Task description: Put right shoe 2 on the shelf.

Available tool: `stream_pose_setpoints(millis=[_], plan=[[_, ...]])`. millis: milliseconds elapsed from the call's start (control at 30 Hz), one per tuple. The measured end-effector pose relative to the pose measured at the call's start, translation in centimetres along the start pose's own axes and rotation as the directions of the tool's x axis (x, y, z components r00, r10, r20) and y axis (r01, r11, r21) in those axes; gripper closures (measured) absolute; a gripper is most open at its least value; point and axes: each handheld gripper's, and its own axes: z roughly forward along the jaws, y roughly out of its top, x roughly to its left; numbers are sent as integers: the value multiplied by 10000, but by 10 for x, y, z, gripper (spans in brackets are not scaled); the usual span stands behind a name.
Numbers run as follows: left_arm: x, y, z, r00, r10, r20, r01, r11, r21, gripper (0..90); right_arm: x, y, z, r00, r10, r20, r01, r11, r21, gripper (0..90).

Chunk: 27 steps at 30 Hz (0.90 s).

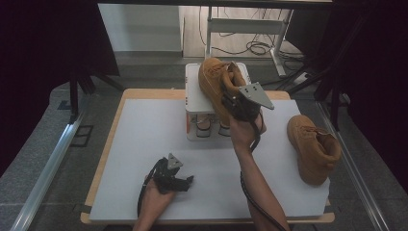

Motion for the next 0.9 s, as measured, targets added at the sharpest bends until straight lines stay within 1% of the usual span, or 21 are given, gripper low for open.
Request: stream_pose_setpoints(millis=[200, 300, 500, 633, 733, 800, 900], plan=[[0, 0, 0, 10000, -12, 41, 12, 10000, -40, 131, 11, 0, 19, 9997, -31, -260, 32, 10000, 45, 503], [0, 0, 0, 10000, -32, 23, 32, 10000, -21, 131, 16, 0, 28, 9994, 27, -332, -25, 10000, 62, 503], [0, 0, 0, 10000, -2, 39, 2, 10000, -24, 131, 20, 0, 45, 9993, -18, -372, 22, 9999, 121, 501], [0, 0, 0, 10000, -5, 45, 5, 10000, -23, 131, 22, -1, 57, 9992, 119, -369, -110, 9997, 239, 497], [0, 0, 0, 10000, -10, 45, 10, 10000, -29, 131, 23, -1, 62, 9992, 47, -392, -34, 9995, 326, 488], [0, 0, 0, 10000, -12, 48, 12, 10000, -28, 131, 23, -2, 64, 9992, 95, -396, -82, 9994, 326, 464], [0, 0, 0, 10000, -6, 46, 6, 10000, -25, 131, 20, -5, 63, 9986, 370, -366, -357, 9987, 360, 375]])
